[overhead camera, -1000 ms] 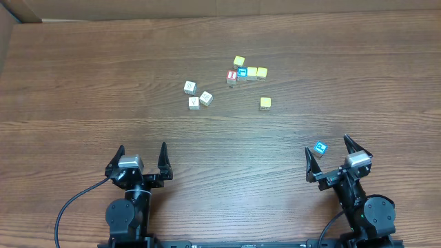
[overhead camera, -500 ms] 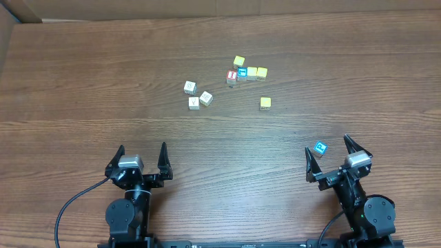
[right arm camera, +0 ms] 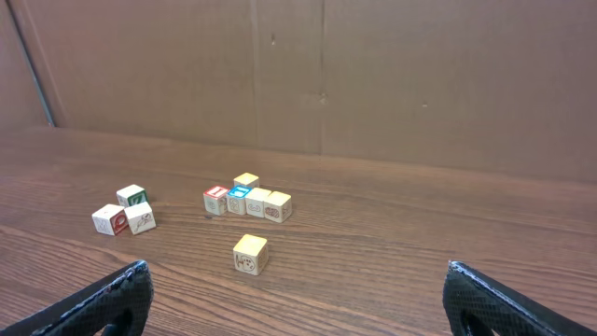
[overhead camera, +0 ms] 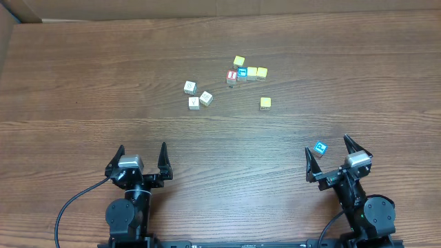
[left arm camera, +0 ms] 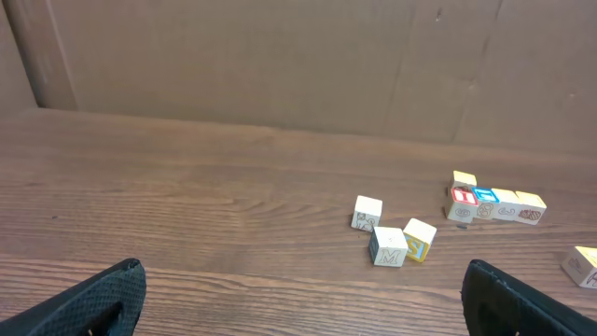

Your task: Flip 5 blocks

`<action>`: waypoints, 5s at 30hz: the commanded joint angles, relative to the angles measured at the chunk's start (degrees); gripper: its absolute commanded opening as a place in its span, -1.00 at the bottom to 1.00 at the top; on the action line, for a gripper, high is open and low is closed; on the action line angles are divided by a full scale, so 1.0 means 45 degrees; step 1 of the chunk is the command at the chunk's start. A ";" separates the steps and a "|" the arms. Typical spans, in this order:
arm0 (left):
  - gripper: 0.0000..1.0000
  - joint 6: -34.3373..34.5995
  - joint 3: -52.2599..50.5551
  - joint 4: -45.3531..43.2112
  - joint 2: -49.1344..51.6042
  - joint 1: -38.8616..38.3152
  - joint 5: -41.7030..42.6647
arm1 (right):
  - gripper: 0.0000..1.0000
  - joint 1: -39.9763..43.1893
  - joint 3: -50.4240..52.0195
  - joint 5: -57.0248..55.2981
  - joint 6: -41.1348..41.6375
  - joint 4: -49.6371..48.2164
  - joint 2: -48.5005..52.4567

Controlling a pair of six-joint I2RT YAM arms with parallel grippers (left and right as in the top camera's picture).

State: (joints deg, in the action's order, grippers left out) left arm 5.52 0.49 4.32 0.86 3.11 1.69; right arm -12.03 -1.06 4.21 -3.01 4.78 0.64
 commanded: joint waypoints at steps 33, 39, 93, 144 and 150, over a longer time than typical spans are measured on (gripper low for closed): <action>1.00 -0.0282 -0.0049 -0.0005 -0.0121 0.0053 0.0151 | 1.00 0.0049 0.0131 -0.0053 -0.0010 -0.0053 -0.0087; 0.99 -0.0287 -0.0049 -0.0005 -0.0121 0.0053 0.0141 | 1.00 0.0049 0.0131 -0.0053 -0.0010 -0.0053 -0.0087; 1.00 0.0525 0.0656 0.0005 -0.0121 0.0053 0.0243 | 1.00 0.0049 0.0131 -0.0053 -0.0010 -0.0053 -0.0087; -0.92 0.1457 2.2114 1.5533 2.1085 -0.0257 0.2642 | 1.00 0.0049 0.0131 -0.0053 -0.0010 -0.0053 -0.0087; -0.69 0.1588 2.2114 1.4955 2.1959 -0.1030 0.2642 | 1.00 0.0049 0.0131 -0.0053 -0.0010 -0.0053 -0.0087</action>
State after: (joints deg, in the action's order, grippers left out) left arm 10.92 98.74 72.53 98.10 0.38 12.45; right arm -12.03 -1.06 4.23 -2.98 4.78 0.64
